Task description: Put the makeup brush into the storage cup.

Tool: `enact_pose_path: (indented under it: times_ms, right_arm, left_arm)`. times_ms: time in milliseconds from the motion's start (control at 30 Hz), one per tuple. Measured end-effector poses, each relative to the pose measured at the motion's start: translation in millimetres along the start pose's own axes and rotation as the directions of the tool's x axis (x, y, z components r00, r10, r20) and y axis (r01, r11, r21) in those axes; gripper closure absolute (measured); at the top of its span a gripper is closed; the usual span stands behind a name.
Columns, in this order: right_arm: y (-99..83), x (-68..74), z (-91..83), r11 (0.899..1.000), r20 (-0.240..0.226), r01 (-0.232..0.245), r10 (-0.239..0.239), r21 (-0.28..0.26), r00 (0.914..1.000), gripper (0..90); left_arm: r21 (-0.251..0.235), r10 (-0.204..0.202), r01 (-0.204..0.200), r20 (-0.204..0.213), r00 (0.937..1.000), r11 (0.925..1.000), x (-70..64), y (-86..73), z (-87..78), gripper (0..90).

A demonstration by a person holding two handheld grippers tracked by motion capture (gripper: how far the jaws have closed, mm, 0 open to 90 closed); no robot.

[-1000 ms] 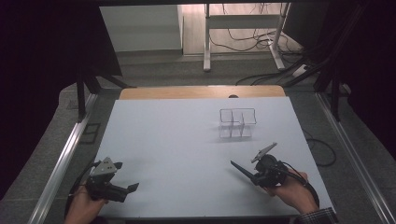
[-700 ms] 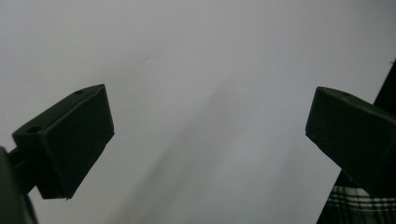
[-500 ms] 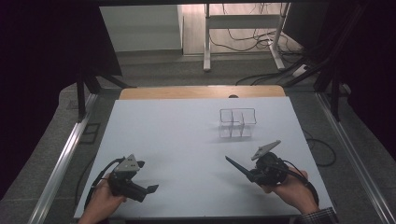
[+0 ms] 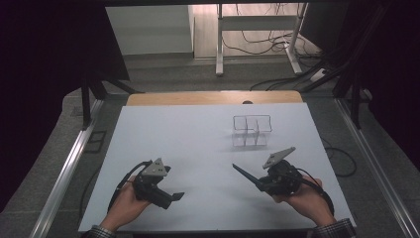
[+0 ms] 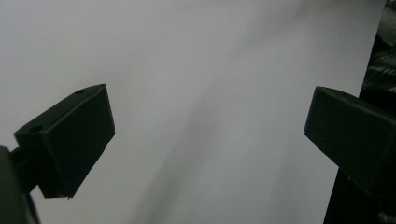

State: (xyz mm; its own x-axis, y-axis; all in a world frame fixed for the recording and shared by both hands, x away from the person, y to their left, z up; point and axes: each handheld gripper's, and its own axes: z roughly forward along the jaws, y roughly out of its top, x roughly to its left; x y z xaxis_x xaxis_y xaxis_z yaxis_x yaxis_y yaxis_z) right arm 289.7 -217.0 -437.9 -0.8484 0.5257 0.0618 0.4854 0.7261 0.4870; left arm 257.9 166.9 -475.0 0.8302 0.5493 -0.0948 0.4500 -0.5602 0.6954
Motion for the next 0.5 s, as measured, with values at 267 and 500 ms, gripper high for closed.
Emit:
enact_pose_path:
  times_ms: [267,500]
  right_arm:
    - [6.2,2.5,1.6,1.000,-0.022,0.013,-0.013,0.001,0.9997,72.6]
    - [12.2,5.5,5.0,1.000,-0.046,0.018,-0.018,0.008,0.9988,72.6]
  left_arm:
    - [-0.004,0.028,-0.028,0.030,0.9991,0.9996,-5.8,21.0,12.7,0.4]
    - [0.019,0.081,-0.082,0.058,0.9950,0.9964,-11.7,33.8,22.0,0.0]
